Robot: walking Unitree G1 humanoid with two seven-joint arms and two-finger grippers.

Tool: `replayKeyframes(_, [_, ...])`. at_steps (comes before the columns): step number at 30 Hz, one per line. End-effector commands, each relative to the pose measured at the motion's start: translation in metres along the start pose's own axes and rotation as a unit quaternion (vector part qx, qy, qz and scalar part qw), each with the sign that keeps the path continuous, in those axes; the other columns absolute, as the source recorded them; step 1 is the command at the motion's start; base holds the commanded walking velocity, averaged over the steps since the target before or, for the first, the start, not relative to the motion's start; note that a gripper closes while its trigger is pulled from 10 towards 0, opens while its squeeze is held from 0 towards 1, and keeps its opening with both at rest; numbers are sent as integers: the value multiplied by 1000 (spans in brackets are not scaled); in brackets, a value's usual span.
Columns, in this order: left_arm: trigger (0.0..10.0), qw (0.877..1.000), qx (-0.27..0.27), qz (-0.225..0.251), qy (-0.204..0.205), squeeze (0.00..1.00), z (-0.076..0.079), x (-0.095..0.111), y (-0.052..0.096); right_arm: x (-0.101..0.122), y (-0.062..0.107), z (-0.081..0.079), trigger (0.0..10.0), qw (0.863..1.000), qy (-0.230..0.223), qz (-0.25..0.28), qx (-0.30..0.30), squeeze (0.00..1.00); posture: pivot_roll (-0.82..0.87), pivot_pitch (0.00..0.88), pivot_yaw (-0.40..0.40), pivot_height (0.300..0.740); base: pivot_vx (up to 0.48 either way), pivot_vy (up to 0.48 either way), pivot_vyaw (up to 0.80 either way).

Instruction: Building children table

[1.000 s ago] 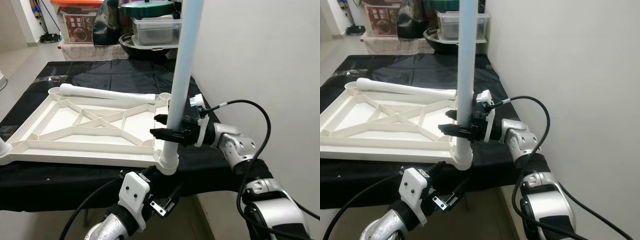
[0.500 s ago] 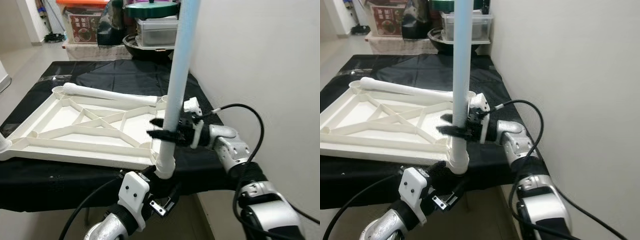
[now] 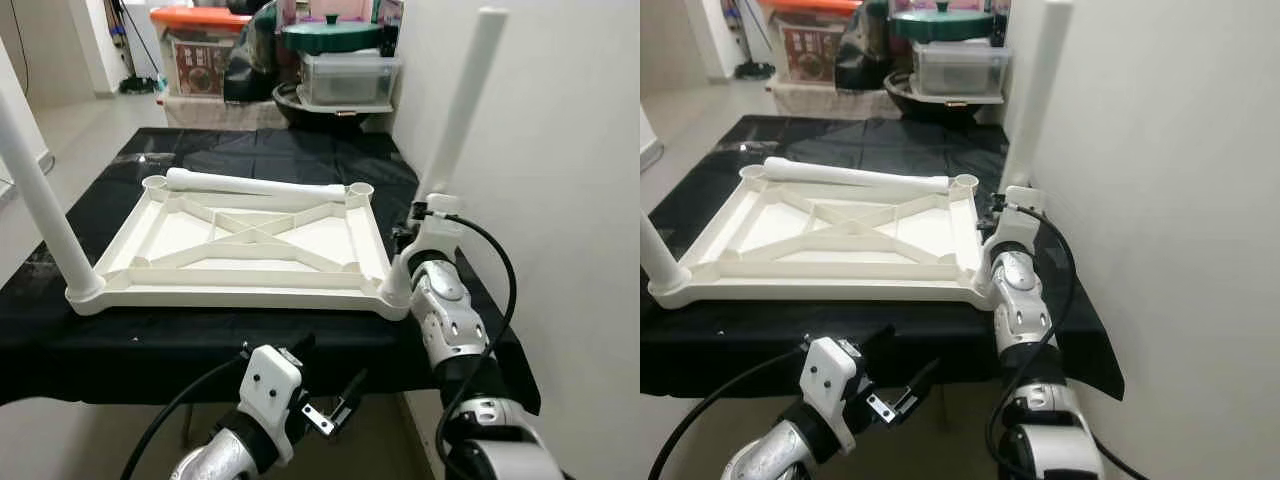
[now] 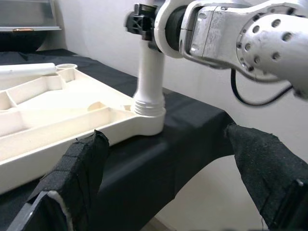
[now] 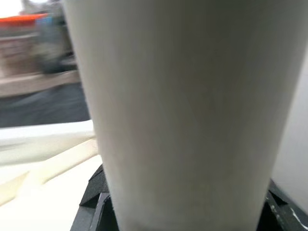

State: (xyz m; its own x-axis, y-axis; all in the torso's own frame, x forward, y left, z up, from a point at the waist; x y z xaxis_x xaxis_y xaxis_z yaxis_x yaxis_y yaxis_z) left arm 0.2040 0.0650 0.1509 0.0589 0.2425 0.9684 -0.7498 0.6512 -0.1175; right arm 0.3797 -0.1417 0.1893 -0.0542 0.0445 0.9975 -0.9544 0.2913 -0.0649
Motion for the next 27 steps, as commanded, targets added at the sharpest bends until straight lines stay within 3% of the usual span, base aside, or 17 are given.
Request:
replayKeyframes(1, [10000, 1000, 0, -6, -3, 0, -1, -2, 0, -24, 6, 10, 0, 995, -45, -65, -60, 0, 127, 64, -59, 740, 0, 0, 0])
replayKeyframes(2, [10000, 1000, -1, -6, -3, 0, -1, -2, 0, -27, 7, 5, 0, 995, -48, -75, -55, 0, 127, 64, -59, 740, 0, 0, 0])
replayKeyframes(3, [10000, 1000, -1, -6, -3, 0, -1, -2, 0, -28, 9, -2, 8706, 995, -44, -79, -48, 0, 131, 64, -59, 740, 0, 0, 0])
replayKeyframes(5, [10000, 1000, 0, -6, -3, 0, -1, -2, 0, -29, 10, -7, 8706, 995, -40, -82, -43, 0, 132, 65, -61, 740, 0, 0, 0])
replayKeyframes(6, [10000, 1000, 0, -6, -3, 0, -1, -2, 0, -29, 11, -14, 10000, 995, -47, -80, -30, 0, 131, 64, -61, 740, 0, 0, 0])
replayKeyframes(7, [10000, 1000, 0, -6, -3, 0, -1, -2, 0, -27, 11, -23, 10000, 995, -63, -74, 1, 1000, 129, 65, -61, 740, 0, 0, 0])
replayKeyframes(11, [10000, 1000, 0, -6, -3, 0, -1, -2, 0, -15, 6, -26, 10000, 996, -75, -32, 42, 1000, 126, 65, -61, 740, 0, 0, 0])
replayKeyframes(12, [10000, 1000, 0, -6, -3, 0, -1, -2, 0, -8, 4, -23, 10000, 995, -77, -13, 53, 816, 125, 65, -60, 740, 0, 0, 0])
replayKeyframes(13, [10000, 1000, 0, -6, -2, 0, -2, -3, 0, 8, -2, -23, 10000, 987, -95, 33, 121, 0, 122, 63, -58, 740, 0, 0, 0])
replayKeyframes(18, [10000, 1000, 1, -7, -1, 0, -2, -3, 0, 18, -2, -18, 10000, 977, -91, 70, 179, 0, 120, 64, -56, 740, 0, 0, 0])
replayKeyframes(19, [10000, 1000, 1, -7, -1, 0, -2, -4, 0, 15, -2, -19, 10000, 946, -99, 66, 300, 0, 126, 63, -57, 740, 0, 0, 0])
replayKeyframes(20, [10000, 1000, 1, -7, -1, 0, -2, -4, 0, 15, -2, -19, 10000, 946, -99, 66, 300, 0, 126, 63, -57, 740, 0, 0, 0])
replayKeyframes(21, [10000, 1000, 1, -7, -1, 0, -2, -4, 0, 13, 0, -19, 10000, 930, -102, 63, 347, 0, 126, 63, -57, 740, 0, 0, 0])
replayKeyframes(22, [10000, 1000, 1, -7, -1, 0, -2, -4, 0, 13, 0, -19, 10000, 930, -102, 63, 347, 0, 126, 63, -57, 740, 0, 0, 0])
replayKeyframes(24, [10000, 1000, 2, -7, 0, 0, -3, -4, 0, 11, 10, -19, 10000, 874, -96, 57, 473, 0, 124, 62, -56, 740, 0, 0, 0])
replayKeyframes(25, [10000, 1000, 2, -7, 0, 0, -3, -4, 0, 11, 10, -19, 10000, 874, -96, 57, 473, 0, 124, 62, -56, 740, 0, 0, 0])
replayKeyframes(27, [10000, 1000, 1, -7, 0, 0, -3, -4, 0, 12, 21, -19, 10000, 807, -86, 55, 581, 0, 127, 59, -57, 740, 0, 0, 0])
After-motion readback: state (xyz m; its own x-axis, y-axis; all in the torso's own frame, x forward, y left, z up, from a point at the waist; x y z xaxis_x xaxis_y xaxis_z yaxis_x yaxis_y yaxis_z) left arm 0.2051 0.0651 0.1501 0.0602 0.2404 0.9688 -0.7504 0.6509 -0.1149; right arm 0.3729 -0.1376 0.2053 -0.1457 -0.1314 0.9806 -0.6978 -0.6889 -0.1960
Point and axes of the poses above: a point about 5 cm out from each wrist's last joint towards the gripper, its own y axis pointing back from the gripper into the wrist, its own x axis along the axis of the wrist's last joint, z = x × y, the point moved 1 cm from there along -y, pointing out of the wrist towards the gripper, and after that the axes turned 12 degrees about y, right-handed, at the moved point
